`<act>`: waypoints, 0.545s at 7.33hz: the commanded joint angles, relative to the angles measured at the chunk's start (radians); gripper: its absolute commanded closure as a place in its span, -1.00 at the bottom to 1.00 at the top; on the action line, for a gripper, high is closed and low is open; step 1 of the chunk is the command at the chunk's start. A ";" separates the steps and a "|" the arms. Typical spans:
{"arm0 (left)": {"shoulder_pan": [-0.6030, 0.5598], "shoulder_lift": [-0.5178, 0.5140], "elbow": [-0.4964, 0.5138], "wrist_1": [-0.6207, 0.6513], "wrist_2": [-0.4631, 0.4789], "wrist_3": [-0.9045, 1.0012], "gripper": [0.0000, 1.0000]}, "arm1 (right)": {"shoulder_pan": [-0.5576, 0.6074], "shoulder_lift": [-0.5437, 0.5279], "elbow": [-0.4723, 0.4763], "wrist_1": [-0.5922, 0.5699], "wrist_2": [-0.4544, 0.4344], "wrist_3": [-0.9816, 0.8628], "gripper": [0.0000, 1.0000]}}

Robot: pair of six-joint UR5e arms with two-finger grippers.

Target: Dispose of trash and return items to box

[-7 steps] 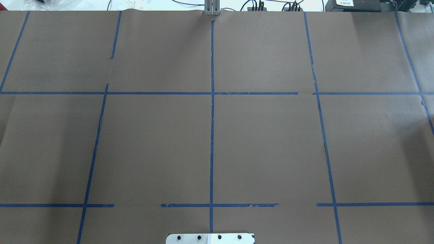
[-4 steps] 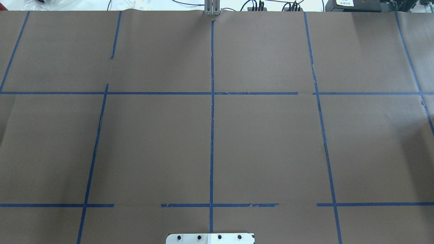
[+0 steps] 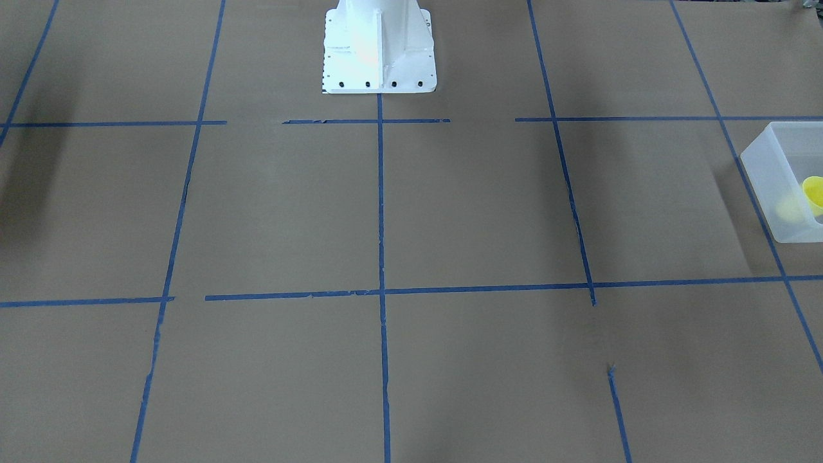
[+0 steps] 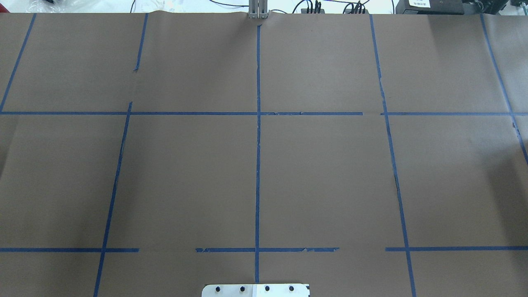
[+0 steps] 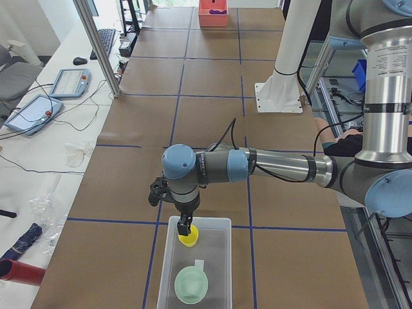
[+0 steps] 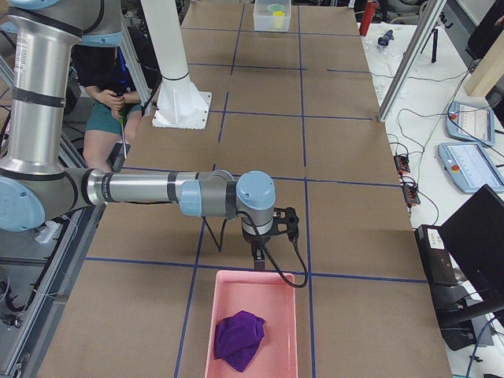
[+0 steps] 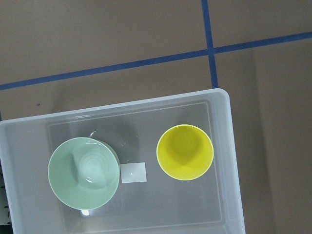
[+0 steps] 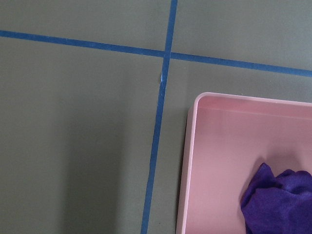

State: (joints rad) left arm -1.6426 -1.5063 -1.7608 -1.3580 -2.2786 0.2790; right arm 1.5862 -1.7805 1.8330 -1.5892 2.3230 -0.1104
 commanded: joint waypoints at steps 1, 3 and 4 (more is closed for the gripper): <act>0.006 -0.012 -0.006 -0.006 0.001 0.000 -1.00 | 0.000 -0.002 0.002 0.001 -0.001 -0.003 -1.00; 0.003 -0.025 -0.016 -0.003 0.004 0.000 -1.00 | 0.000 -0.002 0.002 0.003 -0.001 -0.002 -1.00; 0.003 -0.026 -0.020 -0.003 0.011 -0.001 -1.00 | 0.000 -0.002 0.002 0.003 -0.001 -0.002 -1.00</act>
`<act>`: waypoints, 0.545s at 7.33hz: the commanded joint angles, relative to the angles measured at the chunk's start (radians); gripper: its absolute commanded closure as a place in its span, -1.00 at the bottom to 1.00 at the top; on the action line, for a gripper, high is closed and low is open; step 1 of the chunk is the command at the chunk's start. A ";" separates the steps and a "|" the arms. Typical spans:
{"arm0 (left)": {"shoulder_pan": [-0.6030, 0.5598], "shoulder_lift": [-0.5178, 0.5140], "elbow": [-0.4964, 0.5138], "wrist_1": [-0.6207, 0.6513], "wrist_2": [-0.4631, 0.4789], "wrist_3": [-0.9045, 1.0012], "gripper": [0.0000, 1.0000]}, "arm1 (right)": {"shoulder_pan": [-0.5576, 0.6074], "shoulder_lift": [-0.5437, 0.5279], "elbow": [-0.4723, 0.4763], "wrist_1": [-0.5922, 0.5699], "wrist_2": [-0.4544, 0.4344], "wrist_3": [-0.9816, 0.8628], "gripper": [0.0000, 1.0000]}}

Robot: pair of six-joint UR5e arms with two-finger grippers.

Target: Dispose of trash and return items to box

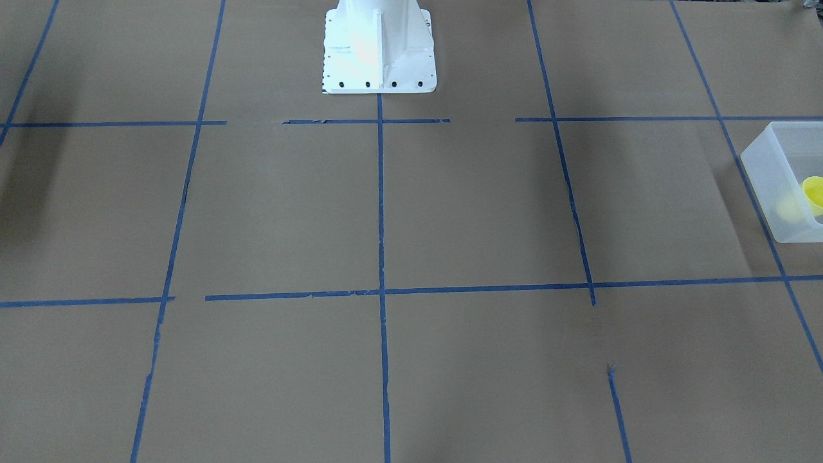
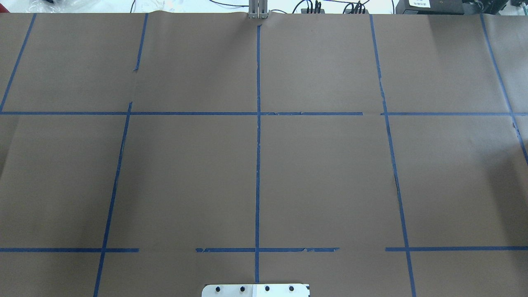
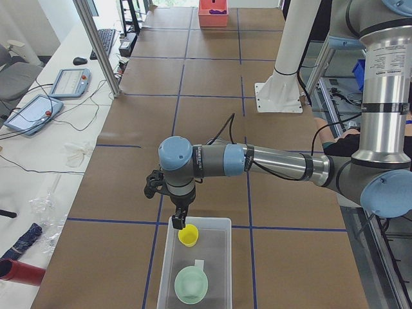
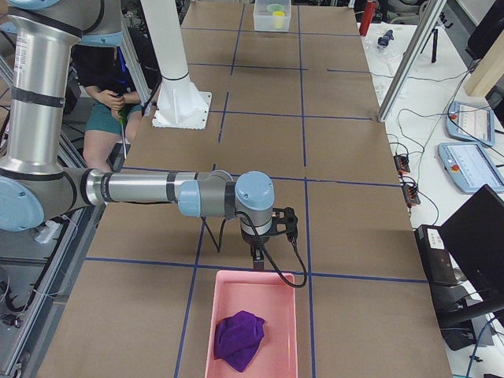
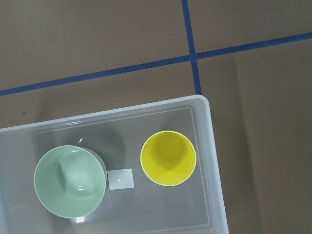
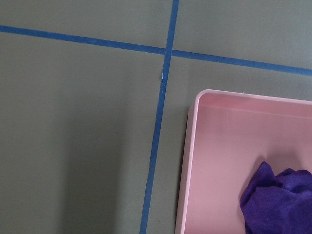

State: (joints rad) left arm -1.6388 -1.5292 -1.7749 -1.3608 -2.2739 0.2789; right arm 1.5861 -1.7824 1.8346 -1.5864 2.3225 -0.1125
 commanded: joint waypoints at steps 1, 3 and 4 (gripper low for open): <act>-0.001 -0.003 -0.008 0.000 0.007 -0.001 -1.00 | 0.000 0.000 -0.001 0.000 0.000 -0.001 -1.00; -0.003 -0.002 0.002 0.000 0.007 -0.004 -1.00 | -0.002 0.000 -0.004 0.000 0.000 -0.001 -1.00; -0.003 0.000 -0.001 0.000 0.007 -0.004 -1.00 | -0.002 0.000 -0.005 0.000 0.000 -0.001 -1.00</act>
